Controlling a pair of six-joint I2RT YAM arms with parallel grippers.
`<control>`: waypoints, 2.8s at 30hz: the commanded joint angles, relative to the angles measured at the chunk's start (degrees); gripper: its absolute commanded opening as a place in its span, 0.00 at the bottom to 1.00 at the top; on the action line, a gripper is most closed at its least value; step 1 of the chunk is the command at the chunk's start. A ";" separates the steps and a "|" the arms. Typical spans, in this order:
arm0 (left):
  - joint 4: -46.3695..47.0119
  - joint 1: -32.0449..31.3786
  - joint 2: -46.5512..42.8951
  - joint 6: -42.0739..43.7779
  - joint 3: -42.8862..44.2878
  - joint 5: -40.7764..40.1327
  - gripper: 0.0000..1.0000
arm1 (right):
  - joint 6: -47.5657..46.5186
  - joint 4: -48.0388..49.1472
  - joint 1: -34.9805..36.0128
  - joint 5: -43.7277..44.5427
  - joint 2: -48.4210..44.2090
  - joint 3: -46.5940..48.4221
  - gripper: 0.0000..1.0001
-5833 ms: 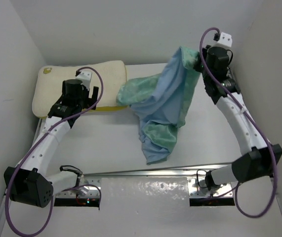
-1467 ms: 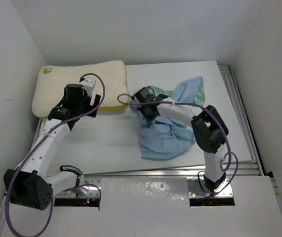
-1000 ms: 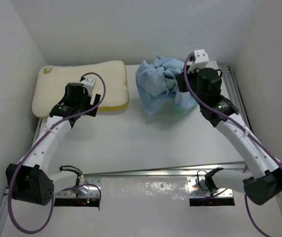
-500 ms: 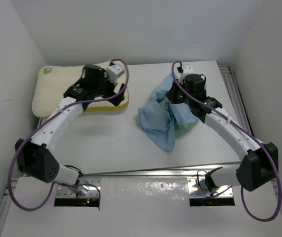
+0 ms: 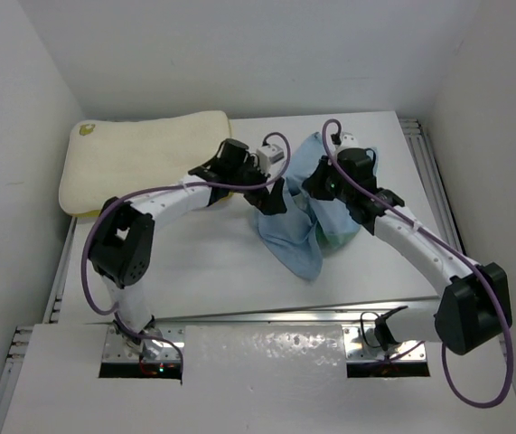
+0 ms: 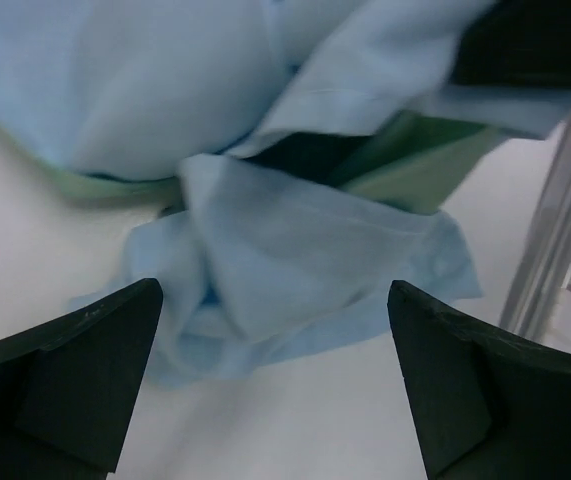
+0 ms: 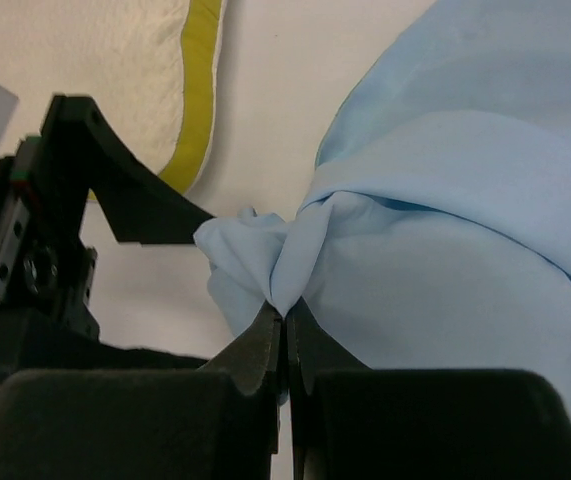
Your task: Put the pillow into the pillowcase
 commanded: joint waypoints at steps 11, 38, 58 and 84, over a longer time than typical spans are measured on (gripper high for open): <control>2.36 -2.51 3.20 -4.36 -1.37 -9.30 0.00 | 0.14 -6.31 -1.24 17.52 -8.08 -1.68 0.00; -20.42 -5.39 -4.19 30.60 17.26 -12.73 0.73 | -5.94 -8.01 -5.20 2.69 -17.93 -7.48 0.00; 16.48 -14.02 7.67 23.68 12.96 -20.04 0.63 | -0.22 -5.79 -5.12 -2.50 -19.78 -5.81 0.00; -11.37 -11.99 5.92 26.14 28.78 -24.34 0.00 | -17.97 -14.07 -5.12 2.87 -24.16 -7.56 0.85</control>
